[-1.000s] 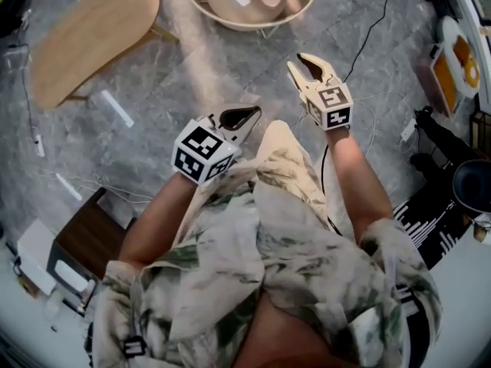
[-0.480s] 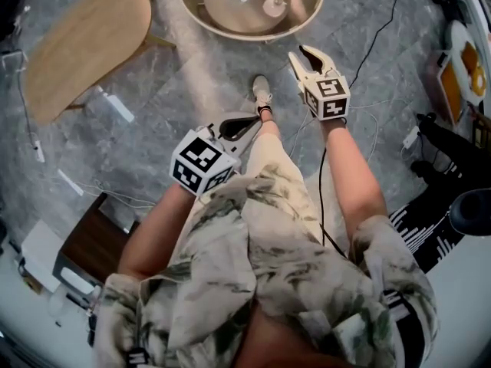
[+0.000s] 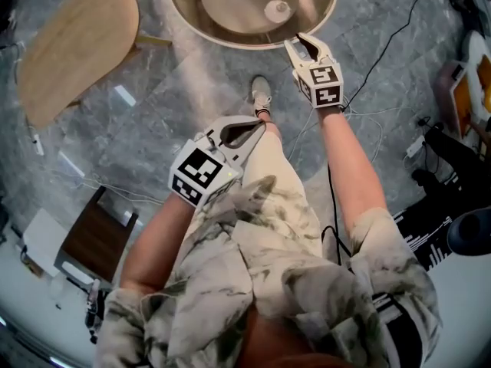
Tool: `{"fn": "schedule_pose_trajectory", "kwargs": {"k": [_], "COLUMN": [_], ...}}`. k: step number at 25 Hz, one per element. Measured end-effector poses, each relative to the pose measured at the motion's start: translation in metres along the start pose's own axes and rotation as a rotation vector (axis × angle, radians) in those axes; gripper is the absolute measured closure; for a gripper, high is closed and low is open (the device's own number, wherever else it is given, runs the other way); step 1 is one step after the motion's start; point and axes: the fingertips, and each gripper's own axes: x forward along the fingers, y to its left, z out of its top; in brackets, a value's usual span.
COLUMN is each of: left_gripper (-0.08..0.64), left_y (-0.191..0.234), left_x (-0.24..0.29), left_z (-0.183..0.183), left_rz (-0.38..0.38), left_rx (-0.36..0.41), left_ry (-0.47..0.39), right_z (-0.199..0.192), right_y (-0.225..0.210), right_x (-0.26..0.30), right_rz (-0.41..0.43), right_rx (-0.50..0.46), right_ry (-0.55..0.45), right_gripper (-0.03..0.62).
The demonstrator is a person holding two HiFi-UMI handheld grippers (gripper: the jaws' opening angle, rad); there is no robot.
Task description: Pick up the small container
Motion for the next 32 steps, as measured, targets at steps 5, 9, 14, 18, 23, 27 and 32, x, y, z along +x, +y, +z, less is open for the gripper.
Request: {"fn": "schedule_pose_trajectory", "kwargs": {"k": [5, 9, 14, 18, 23, 27, 32], "left_gripper": [0.538, 0.538, 0.538, 0.538, 0.538, 0.538, 0.538], "left_y": [0.026, 0.042, 0.067, 0.08, 0.091, 0.097, 0.105], "left_x": [0.027, 0.043, 0.062, 0.07, 0.077, 0.08, 0.082], "left_z": [0.01, 0.015, 0.017, 0.014, 0.012, 0.009, 0.006], "left_rz": [0.013, 0.016, 0.016, 0.023, 0.038, 0.043, 0.047], "left_rx": [-0.018, -0.035, -0.058, -0.081, -0.099, -0.117, -0.125], "left_ry": [0.005, 0.013, 0.008, 0.016, 0.018, 0.02, 0.017], "right_z": [-0.009, -0.016, -0.024, -0.033, -0.034, -0.034, -0.035], "right_y": [-0.03, -0.045, -0.063, -0.071, -0.08, -0.081, -0.082], "right_x": [0.044, 0.078, 0.118, 0.138, 0.156, 0.167, 0.18], "right_rz": [0.006, 0.01, -0.001, -0.012, -0.018, -0.02, -0.028], "right_rx": [0.01, 0.009, 0.003, 0.016, 0.02, 0.015, 0.0], "right_ry": [0.01, 0.022, 0.032, 0.042, 0.031, 0.018, -0.007], "right_gripper": [0.446, 0.442, 0.423, 0.41, 0.41, 0.408, 0.41]}}
